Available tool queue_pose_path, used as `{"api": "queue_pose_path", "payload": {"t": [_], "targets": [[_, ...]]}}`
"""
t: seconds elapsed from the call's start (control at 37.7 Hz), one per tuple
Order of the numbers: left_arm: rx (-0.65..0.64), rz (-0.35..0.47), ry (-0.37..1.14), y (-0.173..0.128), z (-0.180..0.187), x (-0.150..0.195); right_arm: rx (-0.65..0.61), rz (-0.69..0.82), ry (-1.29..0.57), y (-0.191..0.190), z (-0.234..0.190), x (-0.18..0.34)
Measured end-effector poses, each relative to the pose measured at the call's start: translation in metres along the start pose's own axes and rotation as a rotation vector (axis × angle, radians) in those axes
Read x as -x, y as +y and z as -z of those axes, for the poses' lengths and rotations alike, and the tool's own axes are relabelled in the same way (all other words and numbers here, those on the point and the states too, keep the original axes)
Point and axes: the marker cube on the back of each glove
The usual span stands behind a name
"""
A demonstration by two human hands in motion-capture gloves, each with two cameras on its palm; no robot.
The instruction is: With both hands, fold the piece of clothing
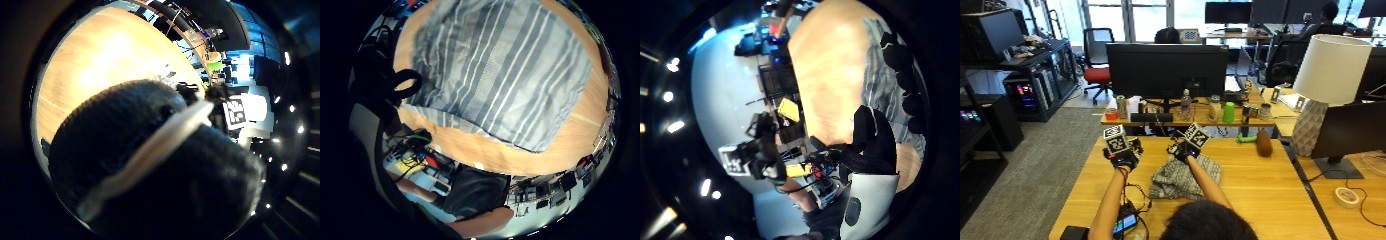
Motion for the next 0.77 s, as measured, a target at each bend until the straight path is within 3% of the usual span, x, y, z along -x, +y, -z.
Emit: {"api": "queue_pose_path", "payload": {"t": [0.21,0.34,0.53,0.77], "targets": [[0.006,0.018,0.006,0.003,0.0,0.007,-0.11,0.192,0.005,0.03,0.072,0.007],[0.016,0.016,-0.008,0.008,0.0,0.002,-0.307,0.225,0.059,0.015,0.127,-0.009],[0.028,-0.009,-0.044,0.012,0.0,-0.012,-0.433,0.205,0.079,0.032,0.189,-0.038],[0.022,-0.016,-0.061,0.011,0.001,-0.027,-0.478,0.142,0.086,0.037,0.213,-0.072]]}}
